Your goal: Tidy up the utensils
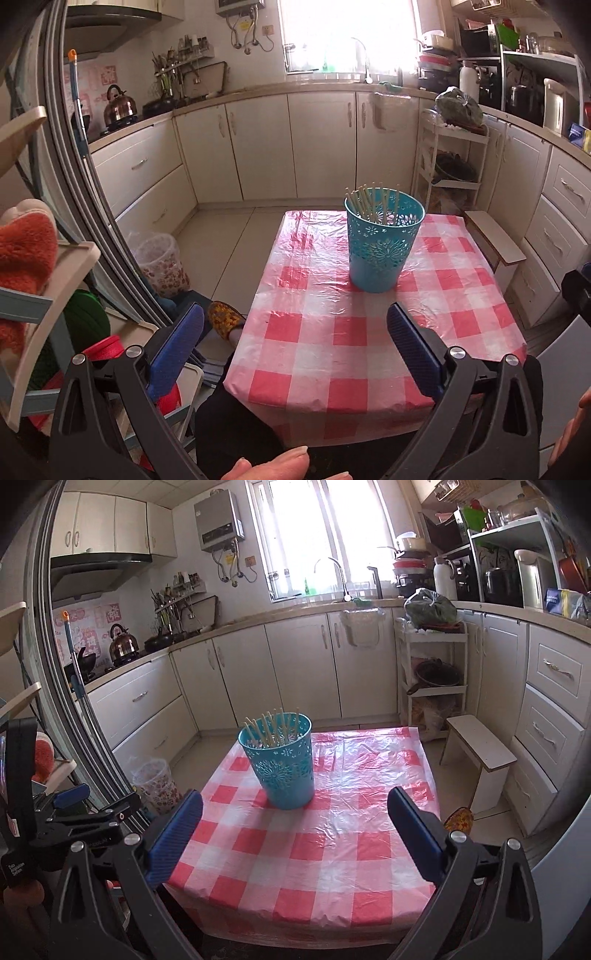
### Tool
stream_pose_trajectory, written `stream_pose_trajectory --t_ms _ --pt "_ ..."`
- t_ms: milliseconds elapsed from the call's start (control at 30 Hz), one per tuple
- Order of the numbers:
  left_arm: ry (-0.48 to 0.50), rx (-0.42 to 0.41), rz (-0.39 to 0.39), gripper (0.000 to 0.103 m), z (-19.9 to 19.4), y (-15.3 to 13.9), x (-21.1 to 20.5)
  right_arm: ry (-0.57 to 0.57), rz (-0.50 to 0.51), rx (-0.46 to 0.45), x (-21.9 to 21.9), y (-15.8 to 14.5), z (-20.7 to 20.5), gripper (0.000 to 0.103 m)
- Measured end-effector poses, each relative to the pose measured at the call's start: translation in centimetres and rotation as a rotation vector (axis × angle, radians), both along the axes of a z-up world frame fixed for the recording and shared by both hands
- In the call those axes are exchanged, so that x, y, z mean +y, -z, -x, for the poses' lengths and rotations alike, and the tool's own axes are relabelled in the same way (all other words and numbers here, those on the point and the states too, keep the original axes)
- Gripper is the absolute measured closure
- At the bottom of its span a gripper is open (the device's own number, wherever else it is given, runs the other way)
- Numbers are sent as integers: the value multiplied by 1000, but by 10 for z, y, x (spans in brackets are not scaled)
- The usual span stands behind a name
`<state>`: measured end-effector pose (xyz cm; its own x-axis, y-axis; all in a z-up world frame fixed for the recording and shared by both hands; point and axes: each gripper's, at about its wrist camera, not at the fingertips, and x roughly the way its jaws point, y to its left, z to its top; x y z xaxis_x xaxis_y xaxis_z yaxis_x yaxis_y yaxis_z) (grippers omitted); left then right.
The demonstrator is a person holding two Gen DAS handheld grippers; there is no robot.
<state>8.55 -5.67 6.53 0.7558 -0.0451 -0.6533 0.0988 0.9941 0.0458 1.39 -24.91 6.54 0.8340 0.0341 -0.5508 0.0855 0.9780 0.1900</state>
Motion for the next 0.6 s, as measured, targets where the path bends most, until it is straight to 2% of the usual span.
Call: stream_pose_trajectory --t_ms 133,233,433,600 --pt "3 -21 7 8 34 -22 6 -7 -1 -23 8 -22 27 7" --pt "41 -11 30 8 58 -37 10 -24 -6 -26 13 -37 46 7" --pt "108 -22 -11 7 117 -61 16 -30 -91 40 22 -53 87 7" --pt "73 3 38 7 147 -76 36 -69 -22 24 42 -71 123 7"
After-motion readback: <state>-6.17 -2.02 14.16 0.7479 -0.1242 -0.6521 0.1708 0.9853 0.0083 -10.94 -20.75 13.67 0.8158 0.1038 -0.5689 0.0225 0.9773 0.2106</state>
